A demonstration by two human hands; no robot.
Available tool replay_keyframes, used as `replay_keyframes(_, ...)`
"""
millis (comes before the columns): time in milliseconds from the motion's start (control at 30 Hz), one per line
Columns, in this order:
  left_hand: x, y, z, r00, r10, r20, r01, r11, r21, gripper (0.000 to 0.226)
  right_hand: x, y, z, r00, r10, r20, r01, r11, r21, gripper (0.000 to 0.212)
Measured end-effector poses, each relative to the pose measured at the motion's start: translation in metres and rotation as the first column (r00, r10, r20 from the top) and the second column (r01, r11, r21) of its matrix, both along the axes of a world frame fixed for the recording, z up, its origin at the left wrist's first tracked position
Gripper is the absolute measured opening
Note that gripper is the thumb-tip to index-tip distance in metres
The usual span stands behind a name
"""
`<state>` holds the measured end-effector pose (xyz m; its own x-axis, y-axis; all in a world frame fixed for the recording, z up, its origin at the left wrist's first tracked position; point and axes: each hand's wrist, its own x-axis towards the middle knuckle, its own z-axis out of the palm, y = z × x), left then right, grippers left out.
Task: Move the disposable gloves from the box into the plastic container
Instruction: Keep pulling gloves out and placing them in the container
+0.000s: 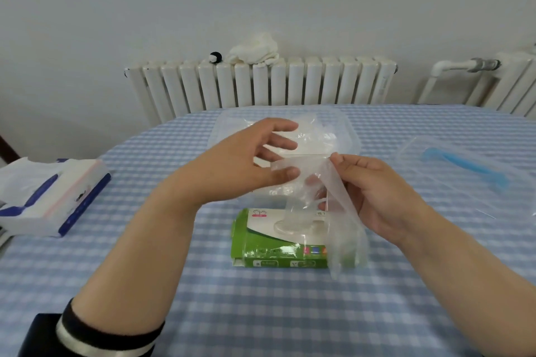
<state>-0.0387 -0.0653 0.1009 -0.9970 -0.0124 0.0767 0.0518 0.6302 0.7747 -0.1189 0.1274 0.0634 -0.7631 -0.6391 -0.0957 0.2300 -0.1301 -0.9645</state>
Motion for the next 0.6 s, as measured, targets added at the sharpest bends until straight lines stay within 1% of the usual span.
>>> replay_keyframes(67, -0.003, 0.010, -0.002, 0.991, 0.052, -0.123, -0.044, 0.997, 0.065, 0.031, 0.002, -0.001, -0.001, 0.999, 0.028, 0.020, -0.028, 1.000, 0.009, 0.030)
replay_keyframes(133, -0.006, 0.018, -0.003, 0.964, 0.155, -0.217, -0.119, 0.978, 0.172, 0.010, 0.004, 0.000, -0.003, 0.998, 0.067, -0.010, -0.067, 0.995, 0.068, 0.034)
replay_keyframes(167, -0.008, 0.021, -0.003, 0.949, 0.201, -0.244, -0.147, 0.964, 0.221, 0.007, 0.003, 0.000, -0.005, 0.995, 0.041, -0.088, -0.031, 0.993, 0.114, 0.034)
replay_keyframes(200, -0.010, 0.023, -0.002, 0.938, 0.235, -0.256, -0.170, 0.952, 0.253, 0.006, 0.003, 0.001, -0.006, 0.976, -0.029, -0.217, 0.058, 0.990, 0.127, 0.033)
replay_keyframes(234, -0.011, 0.025, -0.002, 0.930, 0.261, -0.259, -0.191, 0.945, 0.265, 0.006, 0.004, 0.002, -0.004, 0.915, -0.149, -0.375, 0.188, 0.980, 0.070, 0.032)
replay_keyframes(267, -0.013, 0.025, -0.002, 0.922, 0.282, -0.266, -0.216, 0.943, 0.251, 0.006, 0.009, 0.004, 0.002, 0.792, -0.297, -0.534, 0.309, 0.949, -0.069, 0.031)
replay_keyframes(300, -0.015, 0.025, -0.001, 0.912, 0.301, -0.277, -0.241, 0.943, 0.230, 0.005, 0.015, 0.008, 0.012, 0.628, -0.416, -0.657, 0.351, 0.906, -0.238, 0.030)
replay_keyframes(334, -0.017, 0.025, -0.001, 0.902, 0.315, -0.295, -0.262, 0.943, 0.207, 0.004, 0.022, 0.012, 0.022, 0.477, -0.477, -0.738, 0.318, 0.877, -0.361, 0.028)
replay_keyframes(367, -0.020, 0.025, -0.001, 0.893, 0.324, -0.312, -0.277, 0.943, 0.186, 0.003, 0.033, 0.014, 0.030, 0.360, -0.475, -0.803, 0.246, 0.878, -0.410, 0.027)
replay_keyframes(400, -0.024, 0.025, 0.000, 0.885, 0.326, -0.331, -0.287, 0.944, 0.164, 0.005, 0.044, 0.014, 0.036, 0.287, -0.406, -0.867, 0.172, 0.913, -0.370, 0.026)
replay_keyframes(434, -0.029, 0.025, 0.003, 0.881, 0.319, -0.350, -0.289, 0.947, 0.138, 0.007, 0.052, 0.012, 0.039, 0.250, -0.278, -0.928, 0.118, 0.960, -0.256, 0.025)
replay_keyframes(467, -0.034, 0.025, 0.005, 0.878, 0.301, -0.371, -0.282, 0.953, 0.106, 0.008, 0.058, 0.008, 0.039, 0.217, -0.118, -0.969, 0.112, 0.989, -0.096, 0.025)
replay_keyframes(500, -0.038, 0.026, 0.009, 0.878, 0.282, -0.387, -0.274, 0.959, 0.078, 0.008, 0.061, 0.003, 0.036, 0.171, 0.044, -0.984, 0.165, 0.984, 0.073, 0.026)
replay_keyframes(534, -0.043, 0.026, 0.014, 0.880, 0.267, -0.394, -0.262, 0.963, 0.067, 0.007, 0.060, -0.003, 0.032, 0.124, 0.184, -0.975, 0.271, 0.939, 0.212, 0.027)
replay_keyframes(567, -0.048, 0.026, 0.018, 0.882, 0.266, -0.390, -0.252, 0.964, 0.086, 0.005, 0.057, -0.008, 0.031, 0.108, 0.282, -0.953, 0.377, 0.876, 0.302, 0.028)
replay_keyframes(600, -0.053, 0.023, 0.022, 0.882, 0.277, -0.382, -0.247, 0.961, 0.126, 0.005, 0.051, -0.015, 0.034, 0.145, 0.339, -0.930, 0.457, 0.810, 0.367, 0.028)
